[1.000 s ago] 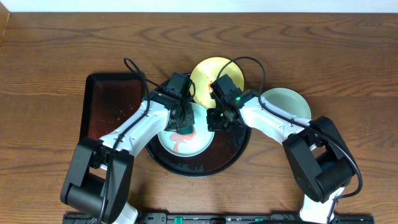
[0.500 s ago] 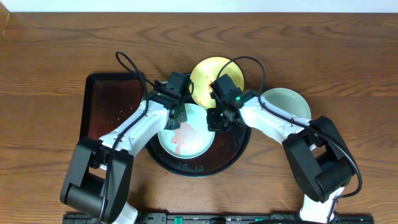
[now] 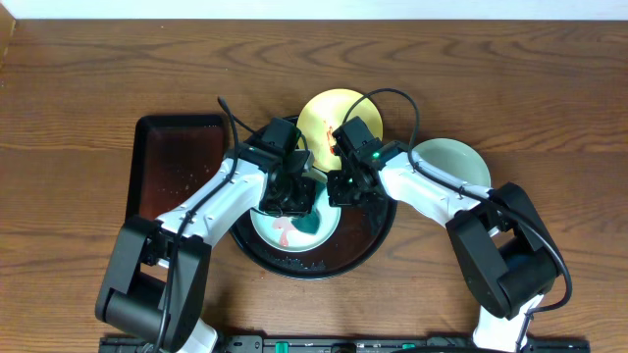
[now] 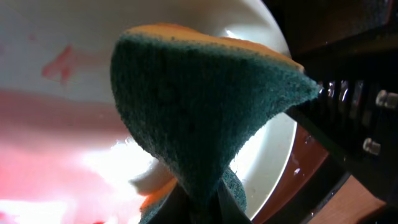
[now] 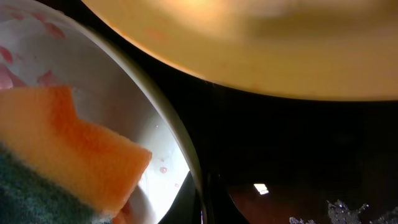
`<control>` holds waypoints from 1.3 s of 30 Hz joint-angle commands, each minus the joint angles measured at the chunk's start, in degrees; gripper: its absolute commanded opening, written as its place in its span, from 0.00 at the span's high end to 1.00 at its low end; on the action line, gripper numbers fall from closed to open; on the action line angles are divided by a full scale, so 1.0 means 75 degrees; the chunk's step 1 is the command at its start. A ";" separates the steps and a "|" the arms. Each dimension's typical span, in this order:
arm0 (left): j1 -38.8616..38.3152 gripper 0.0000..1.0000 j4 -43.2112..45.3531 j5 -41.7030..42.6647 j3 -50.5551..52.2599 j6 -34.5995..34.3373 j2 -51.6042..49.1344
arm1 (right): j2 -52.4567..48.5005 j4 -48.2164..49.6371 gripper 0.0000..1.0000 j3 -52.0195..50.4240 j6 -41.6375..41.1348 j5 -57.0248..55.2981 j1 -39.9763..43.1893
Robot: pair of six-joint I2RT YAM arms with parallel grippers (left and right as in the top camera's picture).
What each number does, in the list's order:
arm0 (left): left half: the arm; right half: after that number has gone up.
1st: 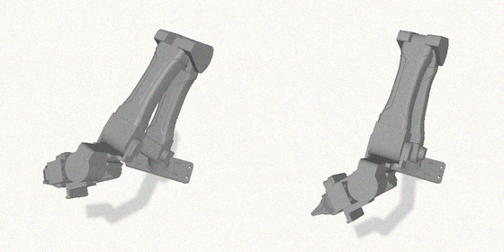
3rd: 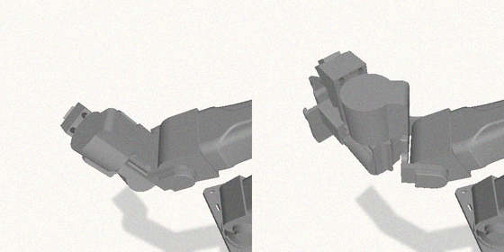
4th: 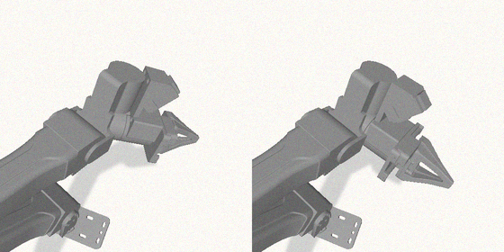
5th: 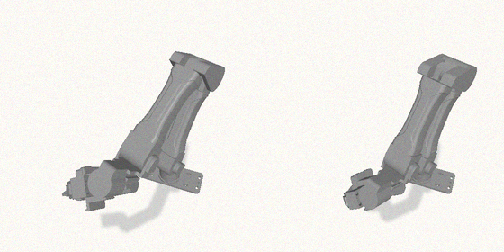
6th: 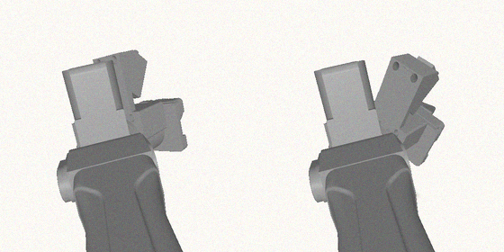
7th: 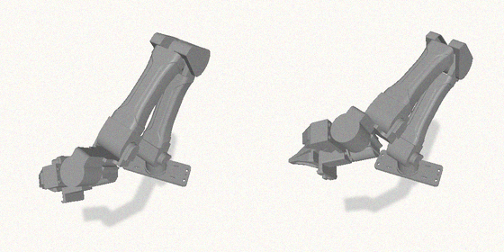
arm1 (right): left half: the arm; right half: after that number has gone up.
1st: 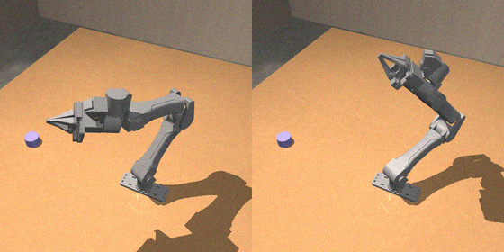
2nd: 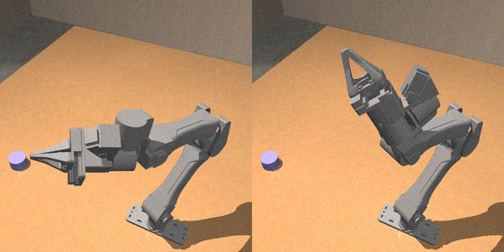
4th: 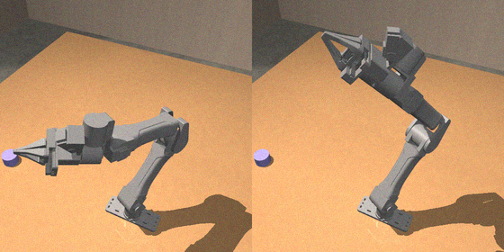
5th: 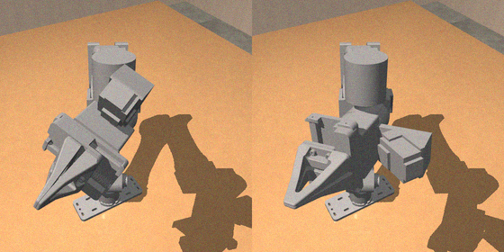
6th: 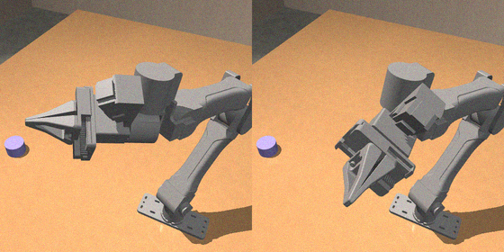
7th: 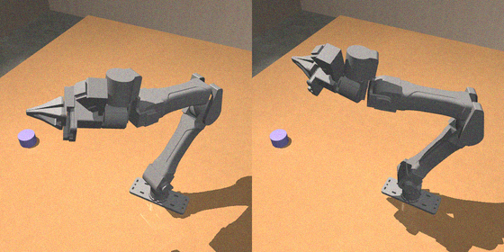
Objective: Clean dirty plates on tray and stack at the side
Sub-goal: 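Scrub the pale green plate with the sponge while the right gripper steadies it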
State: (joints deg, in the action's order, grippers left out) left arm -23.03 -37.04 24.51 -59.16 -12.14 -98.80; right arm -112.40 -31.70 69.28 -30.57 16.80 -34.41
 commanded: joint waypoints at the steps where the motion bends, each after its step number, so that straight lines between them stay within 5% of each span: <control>1: 0.0026 0.93 -0.0256 -0.1160 0.0061 -0.0498 -0.0029 | -0.0108 0.0023 0.99 0.0108 -0.0058 -0.0061 -0.0017; 6: 0.0026 0.93 -0.1247 -0.4030 0.0061 -0.2617 -0.0029 | -0.0108 0.0029 0.99 0.0108 -0.0058 -0.0061 -0.0017; 11: 0.0023 0.93 -0.1338 -0.4232 0.0061 -0.2827 -0.0029 | -0.0108 0.0023 0.99 0.0105 -0.0058 -0.0061 -0.0017; 14: 0.0023 0.93 -0.1154 -0.3701 0.0058 -0.2550 -0.0029 | -0.0108 0.0020 0.99 0.0108 -0.0058 -0.0061 -0.0017; 20: 0.0023 0.92 -0.0192 -0.0248 0.0061 0.0242 -0.0029 | -0.0108 0.0023 0.99 0.0105 -0.0058 -0.0061 -0.0017; 24: 0.0023 0.92 0.0181 0.0111 0.0061 0.0446 -0.0029 | -0.0108 0.0023 0.99 0.0105 -0.0058 -0.0064 -0.0017; 29: 0.0026 0.93 0.0510 -0.0836 0.0061 0.0408 -0.0029 | -0.0108 -0.0009 0.99 0.0105 -0.0052 -0.0067 -0.0017; 33: 0.0026 0.93 0.0554 -0.2617 0.0061 0.0216 -0.0029 | -0.0108 -0.0026 0.99 0.0105 -0.0003 -0.0067 -0.0017; 39: 0.0026 0.93 0.0073 -0.4768 0.0061 -0.1684 -0.0029 | -0.0108 -0.0058 0.99 0.0105 -0.0003 -0.0067 -0.0017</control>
State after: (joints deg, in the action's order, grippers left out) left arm -23.35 -34.09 3.36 -59.07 -15.99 -98.80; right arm -112.53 -31.68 69.34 -30.61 17.72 -34.52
